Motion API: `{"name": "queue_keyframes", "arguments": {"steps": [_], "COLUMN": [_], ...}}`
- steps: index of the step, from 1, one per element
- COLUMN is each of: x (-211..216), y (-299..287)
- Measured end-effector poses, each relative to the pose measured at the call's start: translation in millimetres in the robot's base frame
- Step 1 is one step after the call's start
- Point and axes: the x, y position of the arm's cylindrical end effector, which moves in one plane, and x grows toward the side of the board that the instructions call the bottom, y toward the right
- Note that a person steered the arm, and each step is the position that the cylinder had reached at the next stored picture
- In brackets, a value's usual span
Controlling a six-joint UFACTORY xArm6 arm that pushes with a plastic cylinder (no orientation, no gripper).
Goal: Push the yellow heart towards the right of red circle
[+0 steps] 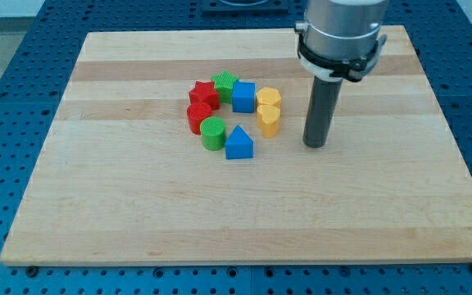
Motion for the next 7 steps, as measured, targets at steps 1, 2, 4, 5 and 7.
{"name": "queue_keyframes", "arguments": {"steps": [1, 2, 4, 5, 7], "x": [-10.2, -13.5, -19.9, -19.9, -19.9], "y": [-4.8, -6.1, -11.2, -21.6, -50.1]}}
